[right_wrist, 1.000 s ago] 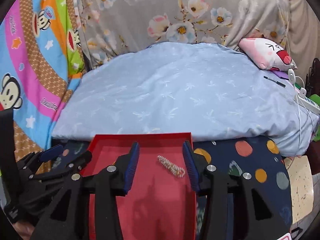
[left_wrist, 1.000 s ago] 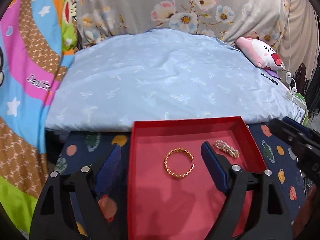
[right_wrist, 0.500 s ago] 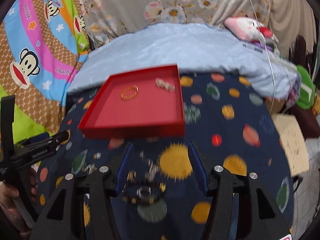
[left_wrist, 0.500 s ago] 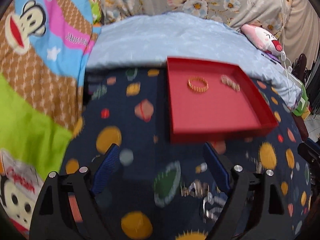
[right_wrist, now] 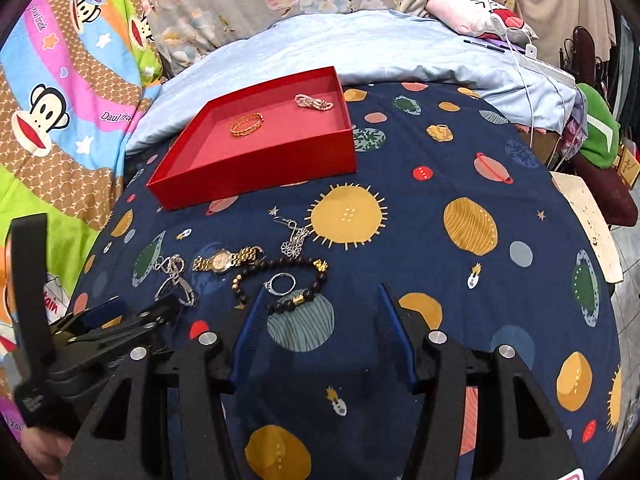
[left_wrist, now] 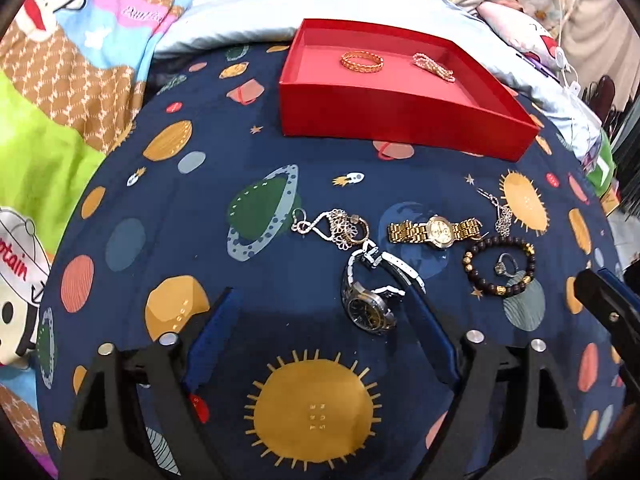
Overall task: Organize jewelry
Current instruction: 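Grasp the silver bracelet watch with the left gripper while the right approaches the gold watch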
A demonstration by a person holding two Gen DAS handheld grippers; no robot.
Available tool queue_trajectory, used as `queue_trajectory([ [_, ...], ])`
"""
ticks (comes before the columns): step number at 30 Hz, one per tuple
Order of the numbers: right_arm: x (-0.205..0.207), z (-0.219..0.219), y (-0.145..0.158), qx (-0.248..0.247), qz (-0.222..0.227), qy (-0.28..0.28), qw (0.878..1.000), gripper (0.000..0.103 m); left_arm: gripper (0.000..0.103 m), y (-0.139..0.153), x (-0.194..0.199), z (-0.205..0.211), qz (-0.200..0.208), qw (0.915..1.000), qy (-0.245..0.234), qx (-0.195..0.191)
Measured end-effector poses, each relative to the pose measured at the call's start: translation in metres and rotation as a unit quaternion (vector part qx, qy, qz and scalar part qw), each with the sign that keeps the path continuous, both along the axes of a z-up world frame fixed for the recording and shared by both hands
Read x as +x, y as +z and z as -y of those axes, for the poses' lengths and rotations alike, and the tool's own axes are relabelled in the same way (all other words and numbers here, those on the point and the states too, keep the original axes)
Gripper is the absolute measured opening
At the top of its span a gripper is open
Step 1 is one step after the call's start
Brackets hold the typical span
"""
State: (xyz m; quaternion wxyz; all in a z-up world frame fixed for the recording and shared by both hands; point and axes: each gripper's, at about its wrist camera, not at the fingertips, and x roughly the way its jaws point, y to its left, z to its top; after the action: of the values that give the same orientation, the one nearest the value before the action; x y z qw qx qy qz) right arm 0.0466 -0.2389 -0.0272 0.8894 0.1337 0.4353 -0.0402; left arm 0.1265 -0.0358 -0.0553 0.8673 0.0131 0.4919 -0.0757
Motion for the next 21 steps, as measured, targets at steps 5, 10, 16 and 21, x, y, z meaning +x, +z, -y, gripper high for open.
queue_trajectory([
  [5, -0.001, -0.004, -0.003, 0.008, -0.004, 0.004, 1.0, 0.056, 0.061, -0.004, 0.001, 0.001, -0.002, 1.0, 0.0, 0.0],
  [10, -0.001, -0.011, -0.007, 0.014, -0.007, 0.011, 1.0, 0.056, 0.024, -0.002, -0.001, -0.005, 0.0, 0.9998, -0.01, -0.016],
  [16, 0.001, -0.02, -0.009, 0.016, -0.01, 0.025, 1.0, 0.056, 0.008, -0.001, -0.001, -0.025, -0.013, 0.998, -0.024, -0.057],
  [21, 0.004, -0.029, -0.011, 0.014, -0.013, 0.035, 0.999, 0.056, 0.008, 0.007, -0.008, -0.036, -0.01, 0.9976, -0.027, -0.063],
])
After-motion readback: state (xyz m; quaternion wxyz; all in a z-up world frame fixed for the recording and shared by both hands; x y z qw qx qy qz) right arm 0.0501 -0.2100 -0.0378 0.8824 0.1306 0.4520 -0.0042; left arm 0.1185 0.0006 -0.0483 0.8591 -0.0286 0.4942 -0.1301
